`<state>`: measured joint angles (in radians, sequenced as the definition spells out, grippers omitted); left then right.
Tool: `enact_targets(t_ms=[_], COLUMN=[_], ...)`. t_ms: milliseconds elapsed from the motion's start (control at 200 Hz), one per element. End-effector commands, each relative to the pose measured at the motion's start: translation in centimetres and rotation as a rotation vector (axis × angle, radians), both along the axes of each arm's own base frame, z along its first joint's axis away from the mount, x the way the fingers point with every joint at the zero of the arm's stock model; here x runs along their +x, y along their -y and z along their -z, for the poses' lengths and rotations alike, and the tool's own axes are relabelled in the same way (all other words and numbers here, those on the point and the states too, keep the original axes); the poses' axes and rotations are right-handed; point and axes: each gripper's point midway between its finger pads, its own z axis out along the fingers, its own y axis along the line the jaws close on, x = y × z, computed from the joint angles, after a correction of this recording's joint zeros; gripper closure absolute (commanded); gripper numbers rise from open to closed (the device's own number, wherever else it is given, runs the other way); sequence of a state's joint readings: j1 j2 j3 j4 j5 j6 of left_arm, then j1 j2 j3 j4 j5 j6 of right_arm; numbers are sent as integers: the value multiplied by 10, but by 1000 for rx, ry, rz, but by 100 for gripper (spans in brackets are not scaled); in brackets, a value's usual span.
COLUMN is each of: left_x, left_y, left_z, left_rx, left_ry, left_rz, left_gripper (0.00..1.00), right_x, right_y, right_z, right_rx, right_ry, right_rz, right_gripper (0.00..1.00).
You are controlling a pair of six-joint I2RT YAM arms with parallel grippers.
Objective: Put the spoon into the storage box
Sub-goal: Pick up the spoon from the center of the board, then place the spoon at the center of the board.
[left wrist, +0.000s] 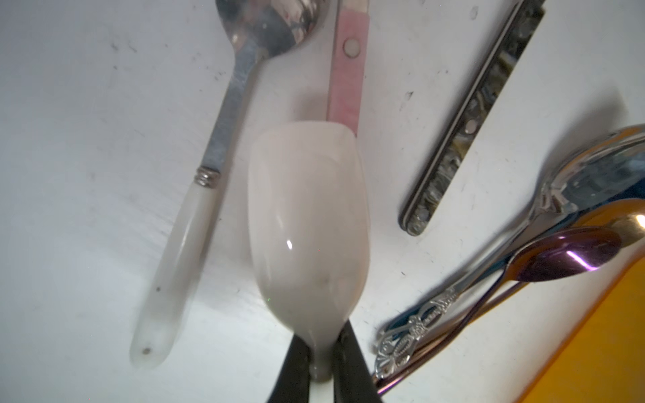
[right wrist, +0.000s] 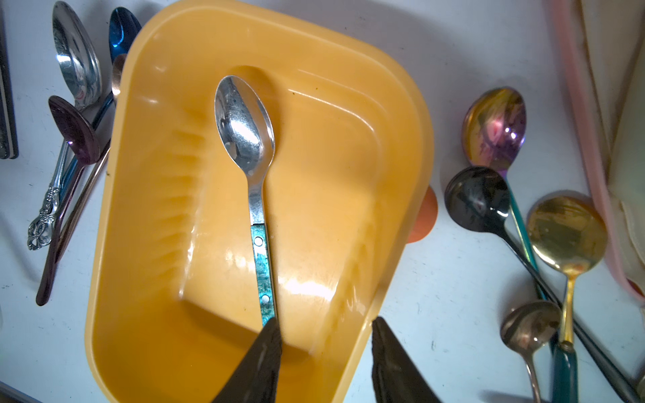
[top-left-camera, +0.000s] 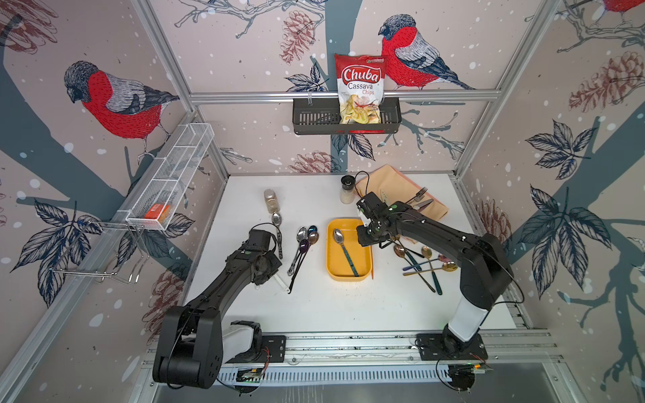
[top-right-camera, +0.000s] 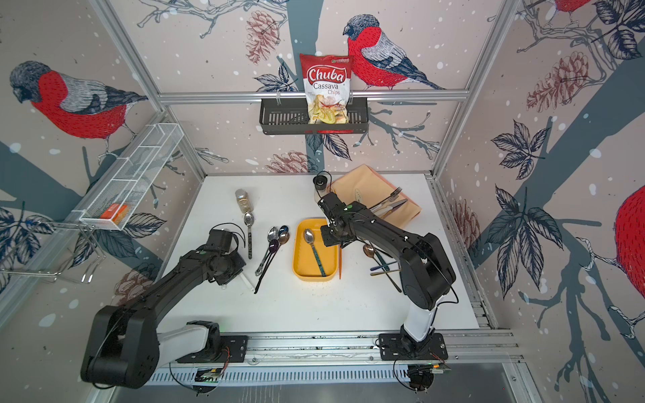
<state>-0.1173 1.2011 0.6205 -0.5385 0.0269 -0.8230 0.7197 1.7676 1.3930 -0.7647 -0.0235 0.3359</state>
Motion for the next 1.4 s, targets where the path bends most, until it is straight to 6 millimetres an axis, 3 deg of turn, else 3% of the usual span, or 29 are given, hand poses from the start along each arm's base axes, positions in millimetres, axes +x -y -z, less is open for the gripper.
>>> enact_targets(t_ms=[0, 280, 495, 525, 590, 705, 815, 956, 1236, 1396], left_x=[7, 40, 69, 68, 80, 89, 89, 82, 68, 52], left_y=[2, 14, 58, 64, 82, 108, 120, 118, 112, 120], left_z=[-15, -61, -90, -87, -103, -110, -104, -83, -75, -47], left_rx=[10, 44, 58, 57, 44, 33, 47, 48, 65, 18], left_ry=[28, 143, 193, 178, 213, 215, 183, 137, 131, 65], left_rz=[41, 147, 311, 330, 365, 421, 450, 445, 514, 606], left_gripper=[94, 95, 95, 95, 95, 95, 95, 95, 93, 92], right_x=[2, 5, 11, 13, 14, 15, 14, 11, 9, 6], right_y=[1, 2, 11, 14, 19, 28, 33, 35, 33, 32], right_z=[-5, -10, -18, -19, -20, -22, -22, -17, -11, -2], right_rx=[0, 34, 60, 64, 73, 91, 100, 97, 110, 100], right_ry=[19, 24, 37, 39, 39, 38, 39, 28, 14, -3], right_rz=[-6, 6, 34, 44, 60, 84, 94, 95, 98, 89], right_gripper=[55, 55, 55, 55, 55, 55, 55, 55, 55, 55])
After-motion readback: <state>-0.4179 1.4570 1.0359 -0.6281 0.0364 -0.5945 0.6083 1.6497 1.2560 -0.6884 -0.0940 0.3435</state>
